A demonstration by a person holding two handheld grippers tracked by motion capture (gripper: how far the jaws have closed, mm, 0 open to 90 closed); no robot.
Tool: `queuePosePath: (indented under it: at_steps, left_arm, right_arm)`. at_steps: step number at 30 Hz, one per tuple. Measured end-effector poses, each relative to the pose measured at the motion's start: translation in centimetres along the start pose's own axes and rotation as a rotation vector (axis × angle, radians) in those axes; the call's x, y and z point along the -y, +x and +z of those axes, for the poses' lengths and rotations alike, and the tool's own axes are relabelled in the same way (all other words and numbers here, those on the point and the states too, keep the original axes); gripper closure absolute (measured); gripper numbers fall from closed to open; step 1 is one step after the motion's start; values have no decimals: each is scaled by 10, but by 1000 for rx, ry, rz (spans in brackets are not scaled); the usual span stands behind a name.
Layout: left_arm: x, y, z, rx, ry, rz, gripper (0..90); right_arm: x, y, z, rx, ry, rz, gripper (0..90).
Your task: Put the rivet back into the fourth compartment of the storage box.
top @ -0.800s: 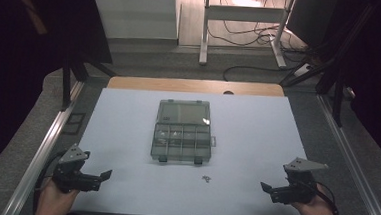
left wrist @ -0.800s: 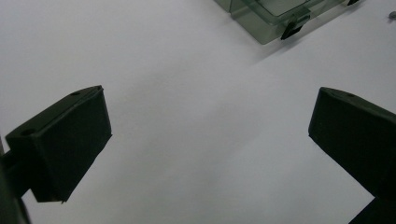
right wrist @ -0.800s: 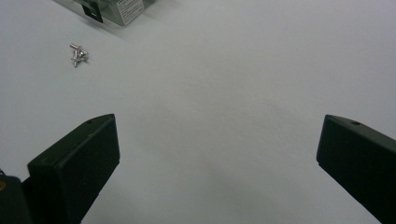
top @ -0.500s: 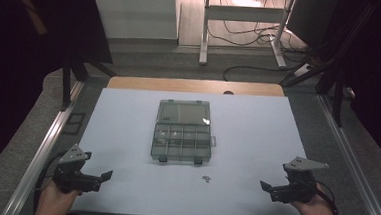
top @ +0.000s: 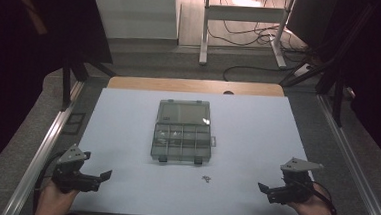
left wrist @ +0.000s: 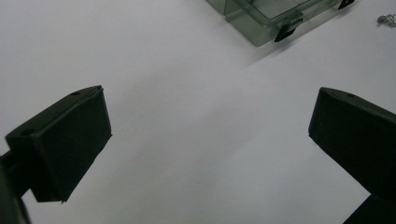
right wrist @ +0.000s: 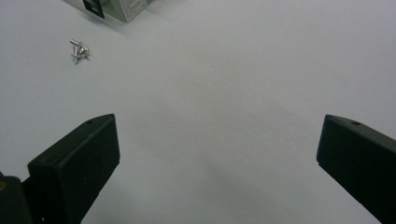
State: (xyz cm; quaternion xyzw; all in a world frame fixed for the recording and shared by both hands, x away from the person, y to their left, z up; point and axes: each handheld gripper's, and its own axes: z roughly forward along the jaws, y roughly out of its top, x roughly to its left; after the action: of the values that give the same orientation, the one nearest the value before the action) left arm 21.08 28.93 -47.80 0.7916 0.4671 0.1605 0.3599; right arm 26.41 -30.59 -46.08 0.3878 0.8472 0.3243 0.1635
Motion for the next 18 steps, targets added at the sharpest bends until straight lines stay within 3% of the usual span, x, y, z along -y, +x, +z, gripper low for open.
queuePosePath:
  at_steps: [10, 18]
  left_arm:
    - [-1, -1, 1, 6, 8, -2, 0]
    - [-2, -3, 2, -7, 35, 20, 0]
  right_arm:
    - [-4, 3, 1, 1, 0, -18, 0]
    - [-9, 7, 6, -29, 22, -9, 0]
